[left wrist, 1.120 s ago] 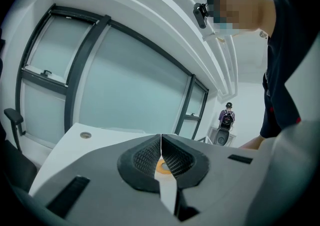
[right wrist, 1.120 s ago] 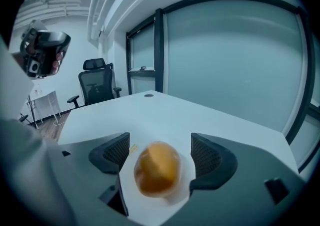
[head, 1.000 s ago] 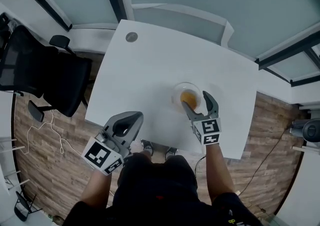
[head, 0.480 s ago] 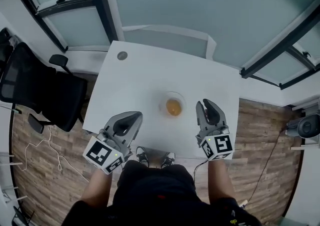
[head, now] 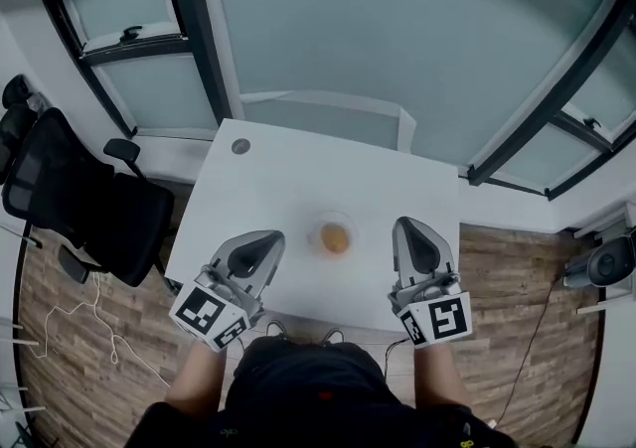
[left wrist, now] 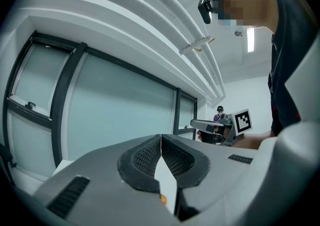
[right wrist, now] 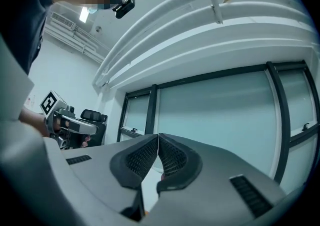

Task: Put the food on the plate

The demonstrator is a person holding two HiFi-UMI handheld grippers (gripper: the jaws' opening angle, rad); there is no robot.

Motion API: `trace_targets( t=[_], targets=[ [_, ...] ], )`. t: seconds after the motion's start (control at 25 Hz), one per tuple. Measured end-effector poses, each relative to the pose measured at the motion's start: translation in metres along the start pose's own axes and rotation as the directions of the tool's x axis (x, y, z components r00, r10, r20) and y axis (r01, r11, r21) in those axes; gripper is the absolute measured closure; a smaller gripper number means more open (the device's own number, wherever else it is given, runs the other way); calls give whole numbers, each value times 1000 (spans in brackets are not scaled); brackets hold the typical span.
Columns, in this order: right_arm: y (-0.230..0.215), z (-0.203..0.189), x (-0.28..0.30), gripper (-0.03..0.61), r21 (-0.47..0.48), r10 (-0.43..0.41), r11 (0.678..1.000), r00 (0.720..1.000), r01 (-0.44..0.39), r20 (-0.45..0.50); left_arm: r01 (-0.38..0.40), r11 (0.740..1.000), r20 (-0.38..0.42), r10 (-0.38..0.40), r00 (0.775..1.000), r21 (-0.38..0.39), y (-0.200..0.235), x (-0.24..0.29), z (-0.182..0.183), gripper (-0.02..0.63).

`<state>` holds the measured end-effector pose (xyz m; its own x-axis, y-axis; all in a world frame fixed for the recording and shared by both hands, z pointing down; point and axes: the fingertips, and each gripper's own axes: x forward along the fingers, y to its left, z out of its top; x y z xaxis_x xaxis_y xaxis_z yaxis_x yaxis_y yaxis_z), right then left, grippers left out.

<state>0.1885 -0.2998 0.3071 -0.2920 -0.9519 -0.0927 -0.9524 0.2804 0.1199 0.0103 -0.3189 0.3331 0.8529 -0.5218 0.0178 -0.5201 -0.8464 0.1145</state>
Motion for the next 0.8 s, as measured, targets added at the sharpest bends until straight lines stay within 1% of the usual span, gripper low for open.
trace_targets(
  t=[0.12, 0.36, 0.8],
  targets=[
    [3, 7, -2, 552, -19, 15, 1000, 1000, -14, 5, -3, 1000, 16, 3, 1000, 10, -2, 0, 6, 591],
    [10, 4, 6, 552, -29, 31, 999, 999, -32, -14, -13, 1000, 30, 13, 999, 11, 6, -2, 9, 591],
    [9, 1, 17, 552, -38, 42, 998, 999, -43, -30, -17, 1000, 29, 16, 999, 7, 16, 3, 10, 591]
  ],
)
